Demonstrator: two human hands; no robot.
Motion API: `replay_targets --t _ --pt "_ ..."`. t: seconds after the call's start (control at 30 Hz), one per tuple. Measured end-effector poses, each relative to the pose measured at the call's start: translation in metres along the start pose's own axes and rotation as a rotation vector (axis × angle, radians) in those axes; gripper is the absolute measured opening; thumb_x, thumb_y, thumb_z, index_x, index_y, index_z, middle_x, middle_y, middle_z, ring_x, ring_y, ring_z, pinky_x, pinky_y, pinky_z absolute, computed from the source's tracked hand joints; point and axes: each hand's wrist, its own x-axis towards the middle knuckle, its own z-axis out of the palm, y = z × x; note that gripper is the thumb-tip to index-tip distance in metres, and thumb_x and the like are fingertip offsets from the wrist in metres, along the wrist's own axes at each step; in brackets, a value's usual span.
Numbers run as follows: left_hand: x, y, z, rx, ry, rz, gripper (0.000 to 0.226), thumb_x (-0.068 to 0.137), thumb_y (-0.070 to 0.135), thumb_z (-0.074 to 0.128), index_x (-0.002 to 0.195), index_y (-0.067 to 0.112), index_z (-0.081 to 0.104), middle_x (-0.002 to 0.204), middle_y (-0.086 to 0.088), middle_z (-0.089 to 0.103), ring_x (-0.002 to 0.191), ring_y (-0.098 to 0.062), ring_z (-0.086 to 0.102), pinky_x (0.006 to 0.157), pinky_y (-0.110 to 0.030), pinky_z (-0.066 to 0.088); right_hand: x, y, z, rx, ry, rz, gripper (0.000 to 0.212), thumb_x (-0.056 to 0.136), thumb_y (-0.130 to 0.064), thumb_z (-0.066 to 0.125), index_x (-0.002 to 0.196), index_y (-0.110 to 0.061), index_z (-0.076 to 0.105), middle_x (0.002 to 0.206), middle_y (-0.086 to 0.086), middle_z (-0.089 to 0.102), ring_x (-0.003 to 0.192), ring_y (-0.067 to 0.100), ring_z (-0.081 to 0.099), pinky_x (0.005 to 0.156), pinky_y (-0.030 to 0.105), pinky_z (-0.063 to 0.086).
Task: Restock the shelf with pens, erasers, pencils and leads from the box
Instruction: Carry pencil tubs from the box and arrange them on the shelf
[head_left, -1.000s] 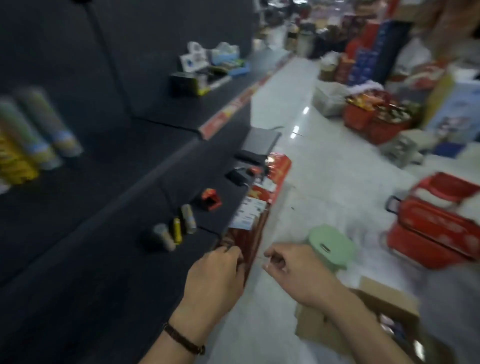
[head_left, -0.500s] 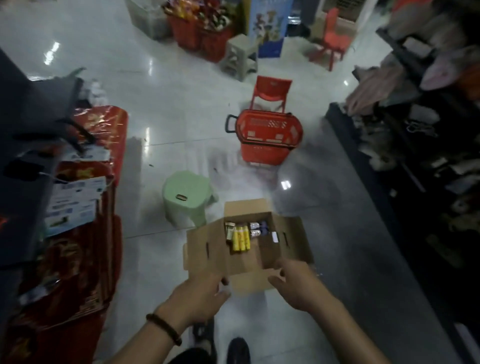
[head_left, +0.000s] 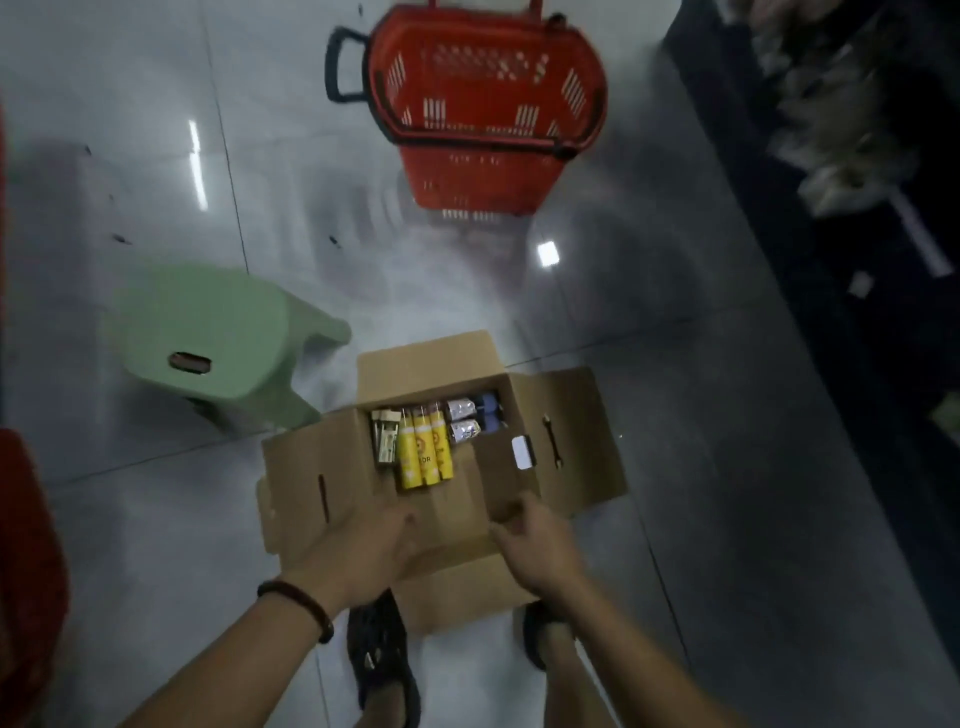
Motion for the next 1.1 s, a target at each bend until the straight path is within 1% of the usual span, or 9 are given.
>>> replay_targets --t 0.07,0.17,0.37,0.43,0.57,0.67,0.77,0.93,1.1 --pt "0.078 -0.023 0.013 0.016 0.061 -0.017 0.026 0.105 0.022 0.059 0.131 0.024 0.06 0.132 -0.002 0.06 0.117 -0.025 0.063 0.096 -0.03 0.051 0.087 0.014 0.021 0.027 -0.054 0.022 0.049 0.098 -0.035 0.069 0.141 -0.016 0.057 0.135 0.003 0.067 0.119 0.024 0.065 0.091 0.032 0.051" --pt "0.185 -0.051 0.029 0.104 0.142 -0.016 0.031 0.102 0.022 0.062 0.132 0.027 0.057 0.132 -0.002 0.053 0.123 -0.026 0.058 0.102 -0.041 0.051 0.213 0.03 0.051 -0.016 -0.129 -0.014 0.058 0.101 -0.032 0.067 0.152 -0.016 0.047 0.146 0.01 0.061 0.13 0.031 0.06 0.101 0.037 0.051" --pt "0.336 -0.084 0.071 0.229 0.266 0.05 0.053 0.094 0.009 0.065 0.145 0.012 0.051 0.14 -0.015 0.054 0.129 -0.04 0.052 0.108 -0.047 0.044 0.377 0.044 0.108 -0.07 -0.067 -0.061 0.062 0.103 -0.034 0.056 0.159 -0.034 0.03 0.144 0.022 0.047 0.127 0.045 0.057 0.11 0.05 0.048" --pt "0.368 -0.091 0.083 0.272 0.258 0.077 0.061 0.089 -0.001 0.062 0.148 0.011 0.05 0.142 -0.015 0.054 0.128 -0.042 0.052 0.107 -0.05 0.046 0.401 0.059 0.123 -0.003 -0.015 -0.045 0.049 0.105 -0.037 0.05 0.151 -0.039 0.031 0.134 0.023 0.056 0.119 0.047 0.06 0.105 0.052 0.051" --pt "0.408 -0.101 0.086 0.361 0.275 0.138 0.069 0.086 -0.002 0.058 0.152 0.013 0.046 0.146 -0.015 0.057 0.131 -0.042 0.055 0.105 -0.051 0.05 0.407 0.093 0.152 0.14 0.053 -0.007 0.035 0.106 -0.042 0.047 0.139 -0.032 0.038 0.113 0.02 0.066 0.103 0.041 0.066 0.09 0.045 0.055" --pt "0.427 -0.1 0.096 0.44 0.354 0.174 0.057 0.092 0.009 0.058 0.148 0.016 0.049 0.139 -0.014 0.059 0.122 -0.041 0.059 0.093 -0.052 0.056 0.394 0.111 0.164 0.181 0.093 -0.03 0.03 0.107 -0.027 0.051 0.136 -0.019 0.046 0.104 0.008 0.062 0.097 0.031 0.064 0.085 0.037 0.051" --pt "0.448 -0.094 0.116 0.588 0.41 0.127 0.049 0.093 0.024 0.067 0.139 0.015 0.052 0.127 -0.014 0.057 0.115 -0.039 0.059 0.082 -0.049 0.054 0.393 0.114 0.169 0.204 0.125 0.003 0.028 0.108 -0.027 0.046 0.136 -0.027 0.045 0.108 0.004 0.059 0.107 0.028 0.064 0.094 0.04 0.049" --pt "0.471 -0.091 0.147 0.71 0.423 0.01 0.062 0.089 0.051 0.071 0.133 0.013 0.049 0.127 -0.014 0.059 0.119 -0.037 0.056 0.101 -0.047 0.043 0.373 0.119 0.17 0.322 0.194 0.063 0.012 0.105 -0.025 0.053 0.113 -0.023 0.044 0.101 0.002 0.063 0.091 0.025 0.061 0.081 0.037 0.046" --pt "0.448 -0.083 0.152 0.499 0.445 -0.056 0.068 0.084 0.042 0.066 0.137 0.003 0.046 0.126 -0.02 0.062 0.115 -0.04 0.059 0.096 -0.046 0.042 0.325 0.128 0.169 0.579 0.21 0.163 0.042 0.081 -0.021 0.086 0.1 -0.03 0.05 0.104 0.003 0.075 0.091 0.023 0.075 0.087 0.047 0.062"
